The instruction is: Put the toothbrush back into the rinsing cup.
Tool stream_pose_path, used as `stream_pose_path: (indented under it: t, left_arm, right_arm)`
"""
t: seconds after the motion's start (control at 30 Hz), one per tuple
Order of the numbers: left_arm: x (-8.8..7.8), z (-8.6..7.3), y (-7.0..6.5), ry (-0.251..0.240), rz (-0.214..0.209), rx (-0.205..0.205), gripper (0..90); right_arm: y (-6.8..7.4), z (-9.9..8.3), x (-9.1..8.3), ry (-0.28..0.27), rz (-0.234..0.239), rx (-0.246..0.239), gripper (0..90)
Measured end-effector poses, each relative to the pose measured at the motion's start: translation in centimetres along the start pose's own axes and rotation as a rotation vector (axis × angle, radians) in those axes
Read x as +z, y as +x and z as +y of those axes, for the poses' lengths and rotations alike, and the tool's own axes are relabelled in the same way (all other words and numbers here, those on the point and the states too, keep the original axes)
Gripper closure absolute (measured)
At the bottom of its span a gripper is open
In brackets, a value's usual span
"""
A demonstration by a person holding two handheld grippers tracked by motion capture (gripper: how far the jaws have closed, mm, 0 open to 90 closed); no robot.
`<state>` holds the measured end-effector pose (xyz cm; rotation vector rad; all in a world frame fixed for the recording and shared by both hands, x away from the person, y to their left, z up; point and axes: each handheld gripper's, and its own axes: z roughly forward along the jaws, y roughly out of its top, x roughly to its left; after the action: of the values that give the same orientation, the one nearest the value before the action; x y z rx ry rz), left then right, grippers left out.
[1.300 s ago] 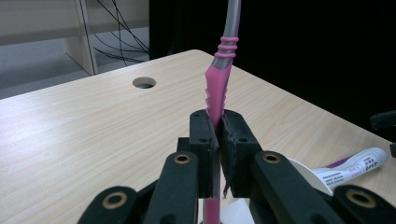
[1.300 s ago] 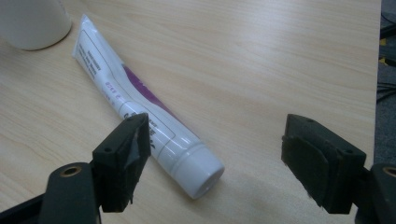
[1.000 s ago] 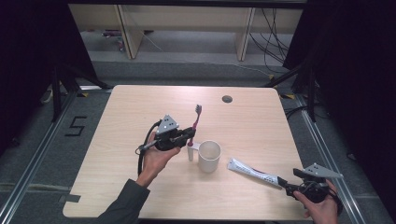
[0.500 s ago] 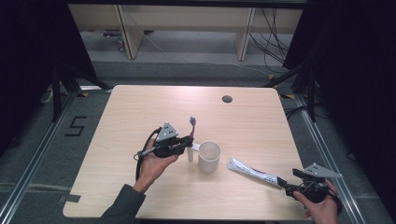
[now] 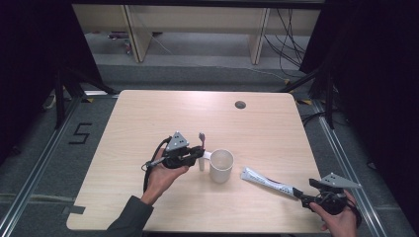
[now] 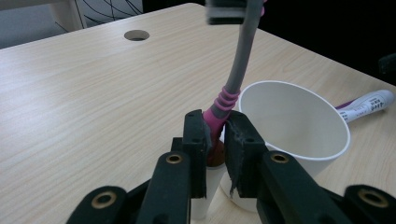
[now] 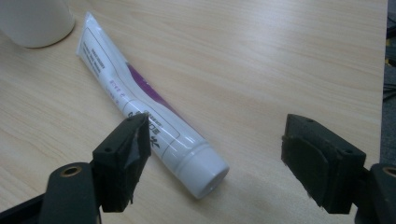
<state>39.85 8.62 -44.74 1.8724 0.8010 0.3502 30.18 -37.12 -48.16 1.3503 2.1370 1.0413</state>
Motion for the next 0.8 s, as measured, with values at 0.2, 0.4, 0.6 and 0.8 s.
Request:
stream_pose_path:
  t: [0.2,0.4,0.6,0.8]
  left_arm:
    - [-0.5,0.2,0.1,-0.02,-0.005,-0.023,66.0]
    - [-1.5,0.8,-0.1,-0.032,0.0,-0.036,54.5]
    - [-2.3,1.1,-0.5,-0.024,-0.009,-0.029,48.1]
    - [-3.1,0.8,-0.6,-0.009,0.0,-0.03,43.4]
  right_arm:
    - [0.0,0.0,0.0,0.0,0.001,-0.002,24.7]
    - [-0.1,0.0,0.0,0.001,-0.001,-0.002,24.7]
    - [0.0,0.0,0.0,-0.002,0.001,-0.001,24.7]
    - [0.0,0.0,0.0,-0.003,0.002,0.005,24.6]
